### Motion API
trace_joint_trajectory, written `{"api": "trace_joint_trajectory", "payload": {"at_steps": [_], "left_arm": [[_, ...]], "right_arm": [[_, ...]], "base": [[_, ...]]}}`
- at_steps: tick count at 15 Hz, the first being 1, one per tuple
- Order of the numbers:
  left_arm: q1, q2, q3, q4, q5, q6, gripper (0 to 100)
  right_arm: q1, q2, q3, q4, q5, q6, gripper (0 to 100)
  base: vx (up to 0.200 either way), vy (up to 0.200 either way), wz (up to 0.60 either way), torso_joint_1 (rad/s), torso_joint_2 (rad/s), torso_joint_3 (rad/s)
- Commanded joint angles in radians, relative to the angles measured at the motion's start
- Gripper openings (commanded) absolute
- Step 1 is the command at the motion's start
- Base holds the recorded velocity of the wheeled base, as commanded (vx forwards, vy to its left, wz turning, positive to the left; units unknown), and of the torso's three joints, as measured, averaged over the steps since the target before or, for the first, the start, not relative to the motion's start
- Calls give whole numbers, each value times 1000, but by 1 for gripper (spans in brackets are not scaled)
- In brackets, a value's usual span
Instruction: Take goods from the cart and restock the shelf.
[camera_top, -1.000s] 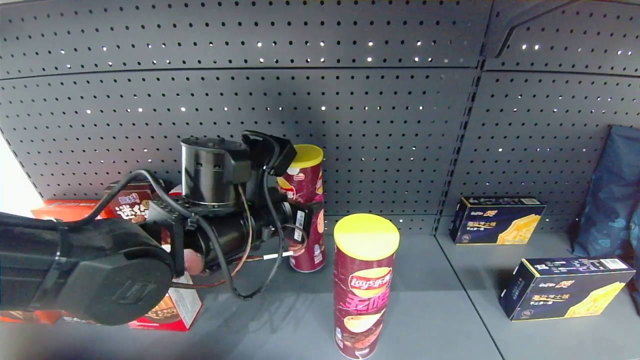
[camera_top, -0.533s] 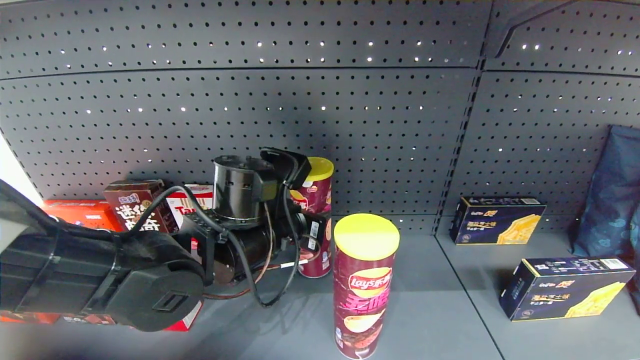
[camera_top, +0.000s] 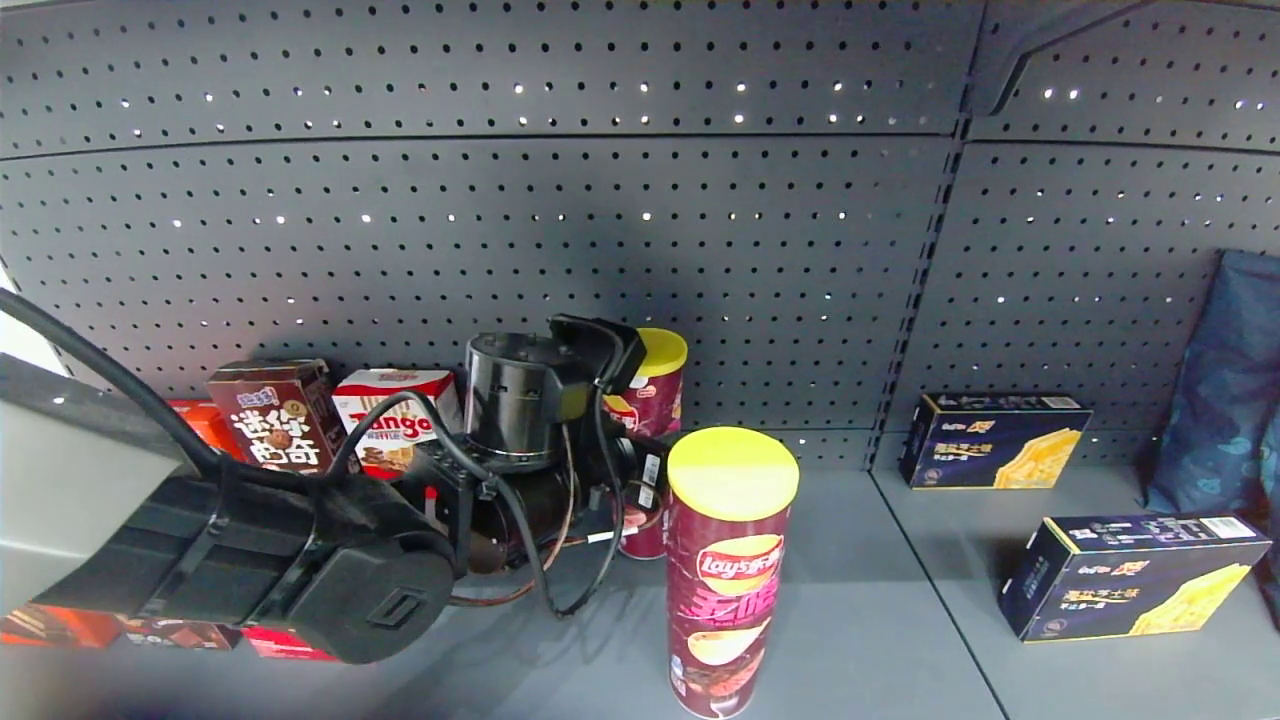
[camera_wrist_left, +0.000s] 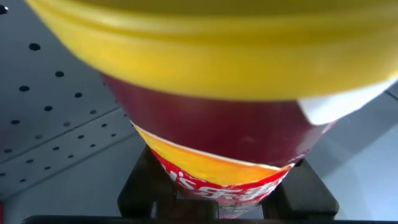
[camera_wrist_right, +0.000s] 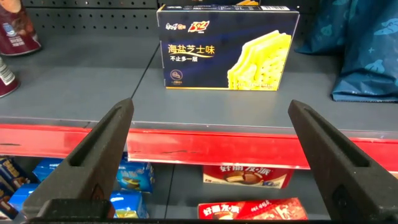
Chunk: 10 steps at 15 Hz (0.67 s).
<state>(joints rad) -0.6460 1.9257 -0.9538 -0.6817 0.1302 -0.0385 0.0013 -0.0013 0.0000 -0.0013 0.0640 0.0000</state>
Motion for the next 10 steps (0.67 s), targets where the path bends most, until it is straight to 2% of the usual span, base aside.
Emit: {"api": "trace_joint_trajectory", "payload": {"at_steps": [1,5,10], "left_arm": [[0,15,-8,-1,0,0,0],[6,48,-39,-36,2,3,0],[9,53,-34,-36,2,6,0]], "right_arm": [[0,1,0,0,0,0,100],[0,1,0,0,0,0,100],[0,1,0,0,0,0,100]], "base": [[0,0,0,0,0,0],[0,0,0,0,0,0],[0,0,0,0,0,0]]}}
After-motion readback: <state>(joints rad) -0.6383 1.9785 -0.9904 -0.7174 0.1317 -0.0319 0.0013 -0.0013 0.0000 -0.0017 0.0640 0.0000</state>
